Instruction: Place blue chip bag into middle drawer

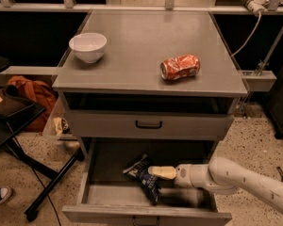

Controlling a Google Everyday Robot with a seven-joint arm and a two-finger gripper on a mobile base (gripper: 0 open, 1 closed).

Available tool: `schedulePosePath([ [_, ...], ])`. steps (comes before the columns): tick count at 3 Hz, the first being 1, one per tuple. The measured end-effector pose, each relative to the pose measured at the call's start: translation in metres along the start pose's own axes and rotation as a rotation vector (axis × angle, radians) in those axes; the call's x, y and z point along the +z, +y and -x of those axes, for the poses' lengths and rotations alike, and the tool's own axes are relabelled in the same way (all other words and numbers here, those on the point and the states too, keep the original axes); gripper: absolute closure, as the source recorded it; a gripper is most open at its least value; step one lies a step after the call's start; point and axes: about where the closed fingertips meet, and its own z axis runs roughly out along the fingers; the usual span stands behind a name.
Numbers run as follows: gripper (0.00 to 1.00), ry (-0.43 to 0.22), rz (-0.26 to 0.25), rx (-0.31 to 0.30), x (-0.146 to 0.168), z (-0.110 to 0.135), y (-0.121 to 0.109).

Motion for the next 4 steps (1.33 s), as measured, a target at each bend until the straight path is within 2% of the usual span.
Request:
schedulePosePath([
  [1, 0.0, -0.02, 0.001, -0.041, -0.027, 0.012, 0.0],
  [2, 0.0, -0.009, -0.047, -0.093, -0.052, 0.022, -0.004],
  [4, 0.0, 0.038, -0.112, -0.131, -0.12, 0.032, -0.022],
])
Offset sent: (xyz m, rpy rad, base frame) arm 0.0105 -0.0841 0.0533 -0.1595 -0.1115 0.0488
